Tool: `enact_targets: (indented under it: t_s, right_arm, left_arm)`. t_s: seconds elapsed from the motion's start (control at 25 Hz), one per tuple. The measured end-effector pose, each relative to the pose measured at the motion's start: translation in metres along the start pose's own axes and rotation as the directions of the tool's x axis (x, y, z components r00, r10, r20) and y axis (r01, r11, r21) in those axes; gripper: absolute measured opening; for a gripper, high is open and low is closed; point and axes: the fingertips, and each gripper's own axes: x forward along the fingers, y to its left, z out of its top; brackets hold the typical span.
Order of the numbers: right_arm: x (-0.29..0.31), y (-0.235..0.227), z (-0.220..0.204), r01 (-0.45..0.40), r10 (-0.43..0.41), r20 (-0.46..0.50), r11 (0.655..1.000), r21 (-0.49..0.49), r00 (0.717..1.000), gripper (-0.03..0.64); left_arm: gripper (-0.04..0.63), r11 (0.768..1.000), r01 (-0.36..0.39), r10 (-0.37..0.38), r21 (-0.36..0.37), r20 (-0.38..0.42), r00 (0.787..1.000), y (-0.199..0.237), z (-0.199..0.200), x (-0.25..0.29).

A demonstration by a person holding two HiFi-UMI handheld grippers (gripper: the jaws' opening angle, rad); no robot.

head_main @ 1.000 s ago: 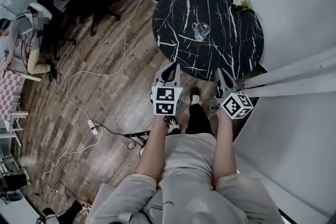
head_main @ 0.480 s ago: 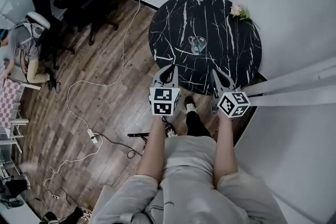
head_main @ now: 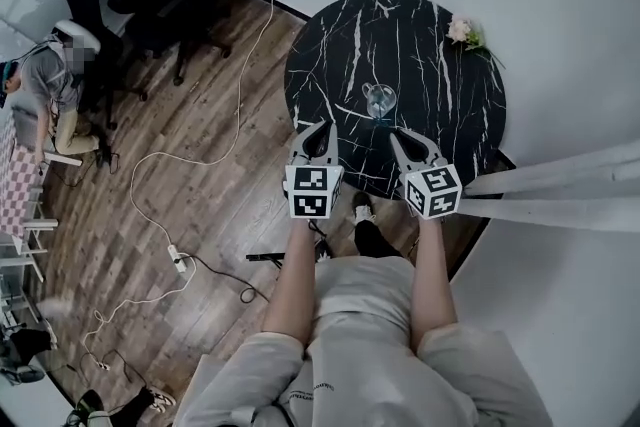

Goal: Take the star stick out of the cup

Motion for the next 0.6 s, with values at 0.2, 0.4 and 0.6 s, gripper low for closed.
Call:
enact_targets:
  t_s: [0.2, 0.4, 0.6]
  right_arm:
    - [0.024, 0.003, -0.007, -0.046, 0.039, -0.071, 0.994, -0.102, 0.997, 0.049]
    - [0.036, -0.003, -0.012, -0.05, 0.025, -0.129, 0.979, -0.198, 0.991, 0.126]
    - [0.049, -0.012, -0.022, -0.038, -0.072, -0.211, 0.879, -0.476, 0.975, 0.126]
  left_arm:
    - [0.023, 1.0, -0.018, 0.018, -0.02, -0.007, 1.0, 0.006, 0.0, 0.019]
    - [0.023, 0.999, -0.025, 0.025, -0.042, -0.016, 1.0, 0.006, -0.001, 0.036]
    - [0.023, 0.998, -0.023, 0.022, -0.055, -0.025, 0.999, 0.002, -0.001, 0.056]
